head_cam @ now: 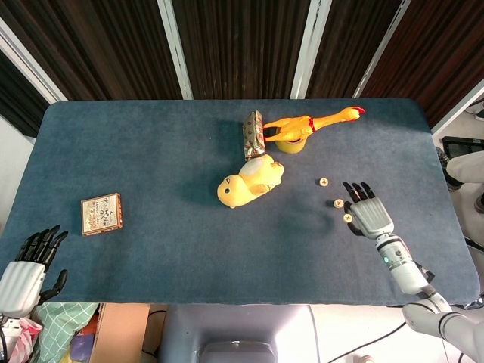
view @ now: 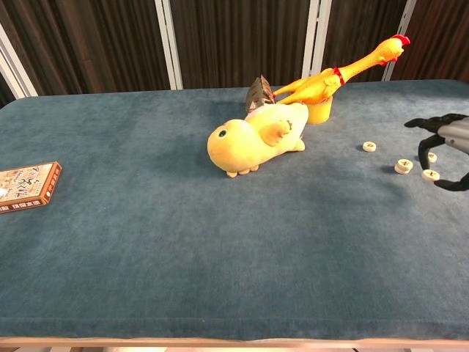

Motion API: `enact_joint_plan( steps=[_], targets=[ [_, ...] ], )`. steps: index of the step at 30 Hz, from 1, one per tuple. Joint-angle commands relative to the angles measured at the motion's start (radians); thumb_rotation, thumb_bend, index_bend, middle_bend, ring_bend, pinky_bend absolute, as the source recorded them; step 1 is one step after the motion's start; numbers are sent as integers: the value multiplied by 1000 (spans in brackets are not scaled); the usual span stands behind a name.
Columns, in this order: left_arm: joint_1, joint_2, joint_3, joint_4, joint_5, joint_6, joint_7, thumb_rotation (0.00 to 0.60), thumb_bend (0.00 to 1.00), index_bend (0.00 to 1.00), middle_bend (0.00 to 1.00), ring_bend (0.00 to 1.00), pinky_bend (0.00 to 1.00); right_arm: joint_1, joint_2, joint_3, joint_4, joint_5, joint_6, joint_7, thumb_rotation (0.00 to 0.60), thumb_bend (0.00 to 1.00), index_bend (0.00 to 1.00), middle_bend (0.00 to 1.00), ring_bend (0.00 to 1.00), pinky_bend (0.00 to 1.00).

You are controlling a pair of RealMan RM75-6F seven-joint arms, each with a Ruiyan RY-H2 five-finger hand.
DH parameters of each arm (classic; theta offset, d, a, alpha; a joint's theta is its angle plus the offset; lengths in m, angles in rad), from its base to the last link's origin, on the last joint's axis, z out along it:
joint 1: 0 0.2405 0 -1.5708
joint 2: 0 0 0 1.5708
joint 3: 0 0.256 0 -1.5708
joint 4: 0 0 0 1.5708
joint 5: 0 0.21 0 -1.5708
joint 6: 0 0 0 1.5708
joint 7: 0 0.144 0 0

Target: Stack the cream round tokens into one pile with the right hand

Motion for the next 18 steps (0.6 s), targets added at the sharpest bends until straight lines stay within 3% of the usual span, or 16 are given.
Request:
enact_joint_plan(
  steps=[1, 6, 18],
  targets=[
    [-1, -1, 0, 1, 0, -2, 1, 600, 463, 0, 0, 0, 95, 5, 14, 26, -18, 18, 15, 6, 600, 506, 633, 90, 0, 0],
    [-3, -4, 1, -2, 1, -7, 11, 600, 463, 0, 0, 0, 95, 36, 10, 59, -17, 59, -28, -28, 600, 506, 631, 91, 0, 0],
    [-2, -3, 0, -4, -4, -7, 15, 600, 463, 0, 0, 0, 96, 85, -83, 87, 101, 135, -118, -101, 600, 506, 630, 94, 0, 0]
  ],
)
